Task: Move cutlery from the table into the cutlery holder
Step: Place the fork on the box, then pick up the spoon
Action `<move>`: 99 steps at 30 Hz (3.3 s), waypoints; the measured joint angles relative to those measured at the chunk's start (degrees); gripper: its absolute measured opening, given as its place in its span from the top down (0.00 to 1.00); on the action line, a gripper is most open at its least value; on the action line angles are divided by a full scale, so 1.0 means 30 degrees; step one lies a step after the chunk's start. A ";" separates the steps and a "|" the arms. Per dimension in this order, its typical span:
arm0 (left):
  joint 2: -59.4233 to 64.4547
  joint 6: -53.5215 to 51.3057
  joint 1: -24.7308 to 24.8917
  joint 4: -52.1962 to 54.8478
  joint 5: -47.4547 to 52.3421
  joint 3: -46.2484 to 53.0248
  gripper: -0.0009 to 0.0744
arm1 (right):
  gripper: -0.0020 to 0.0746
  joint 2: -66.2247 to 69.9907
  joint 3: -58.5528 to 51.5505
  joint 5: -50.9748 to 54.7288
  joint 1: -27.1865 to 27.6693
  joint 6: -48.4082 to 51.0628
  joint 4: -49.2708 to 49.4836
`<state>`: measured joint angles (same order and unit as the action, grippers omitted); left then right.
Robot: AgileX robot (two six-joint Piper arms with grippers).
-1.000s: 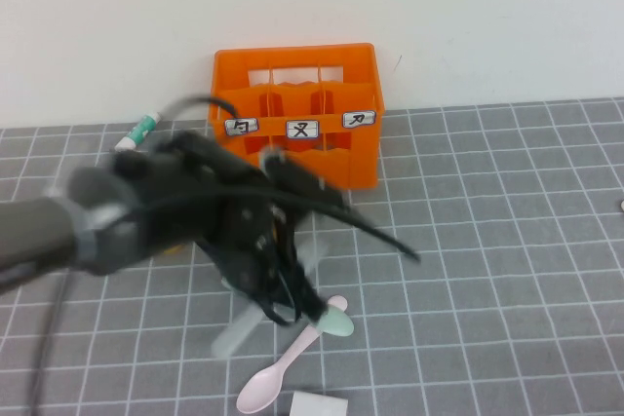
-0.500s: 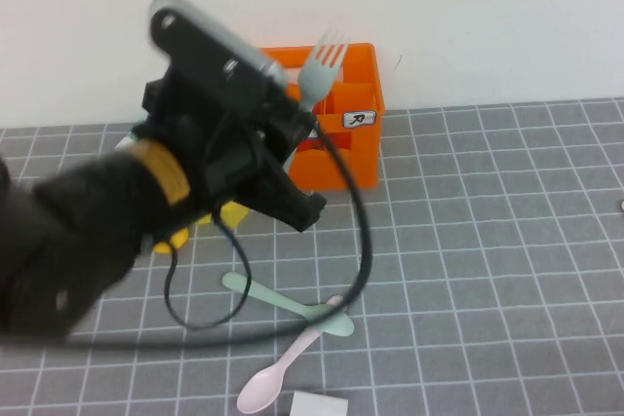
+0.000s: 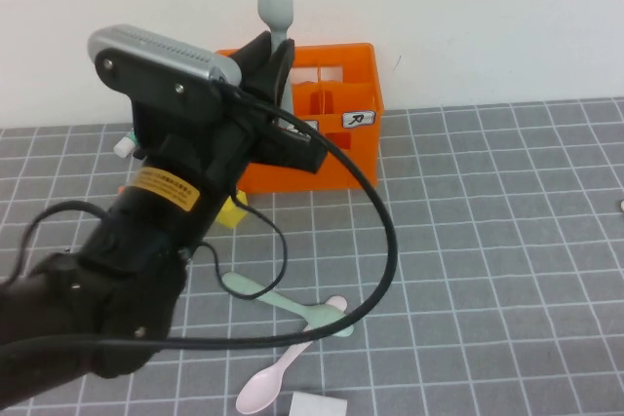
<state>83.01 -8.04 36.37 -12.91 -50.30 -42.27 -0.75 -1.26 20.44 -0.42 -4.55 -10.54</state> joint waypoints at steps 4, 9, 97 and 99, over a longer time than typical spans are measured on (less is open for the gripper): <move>0.1077 0.0000 0.0000 -0.1421 -0.1844 0.0000 0.87 | 0.98 0.0000 0.0000 0.0000 0.0000 0.0000 0.0000; 0.2558 0.0716 -0.0728 -0.1983 -0.1935 -0.0998 0.87 | 0.98 0.0000 0.0000 0.0000 0.0000 0.0000 0.0000; -1.5600 0.1417 -0.5060 0.2623 1.9043 0.3311 0.99 | 0.98 0.0000 0.0000 0.0000 0.0000 0.0000 0.0000; -1.6272 0.1417 -0.5060 0.2623 1.9933 0.3594 0.99 | 0.98 0.0000 0.0000 0.0000 0.0000 0.0000 0.0000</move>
<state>34.19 -3.79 21.19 -5.04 9.50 -31.48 -0.75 -1.26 20.44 -0.42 -4.55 -10.54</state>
